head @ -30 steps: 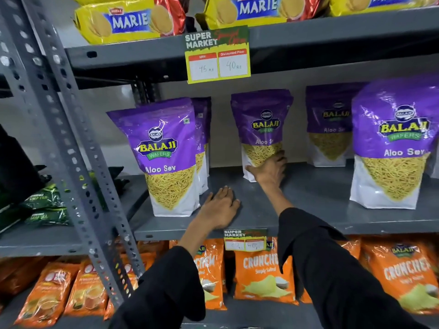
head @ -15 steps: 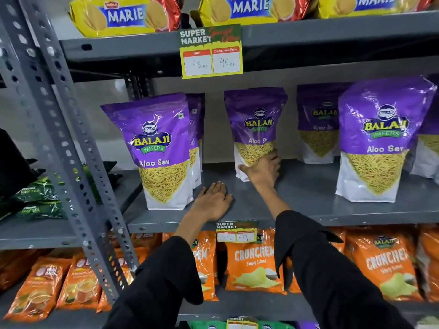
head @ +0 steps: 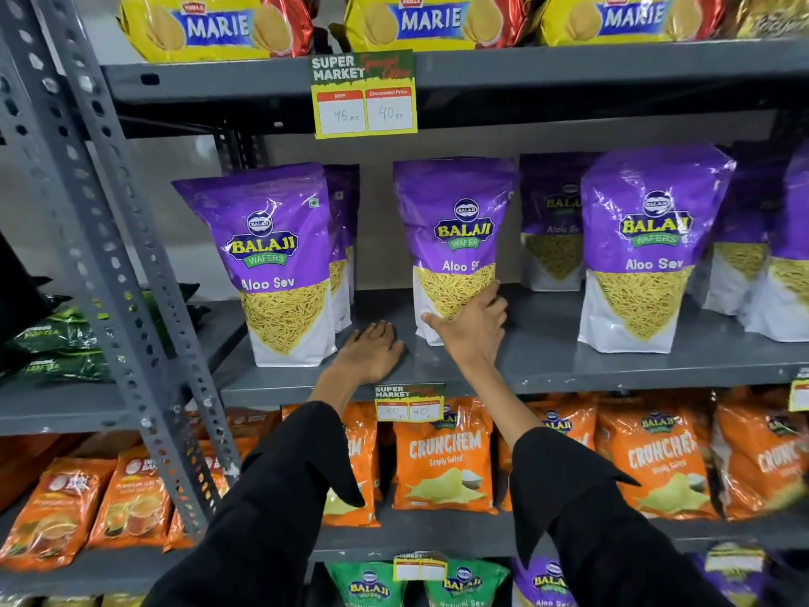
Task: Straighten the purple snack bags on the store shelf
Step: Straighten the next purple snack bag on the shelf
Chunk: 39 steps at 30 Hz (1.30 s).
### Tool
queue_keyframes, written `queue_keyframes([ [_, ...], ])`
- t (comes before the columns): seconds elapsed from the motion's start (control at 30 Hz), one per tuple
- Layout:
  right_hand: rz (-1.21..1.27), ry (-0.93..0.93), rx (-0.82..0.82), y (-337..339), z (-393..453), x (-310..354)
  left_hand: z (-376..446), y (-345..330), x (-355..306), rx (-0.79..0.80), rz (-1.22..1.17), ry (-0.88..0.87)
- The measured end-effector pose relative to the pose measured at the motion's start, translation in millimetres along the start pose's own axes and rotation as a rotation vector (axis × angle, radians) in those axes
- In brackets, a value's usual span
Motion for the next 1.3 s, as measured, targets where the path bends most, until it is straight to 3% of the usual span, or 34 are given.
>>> queue_keyframes([
  [1.3,-0.044,0.046,-0.038,36.5,-34.0,-6.0,6.2,-9.3,7.8,-0.032,0.102,-0.078],
])
Point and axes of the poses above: each hand's wrist, its own z-axis towards the middle knuckle, its own y-axis out of the back of the hand, x = y × z, the point moved 1 cm from there along z, towards the middle knuckle, and after that the axes turned 10 degrees about -x, right-handed, at the moved point
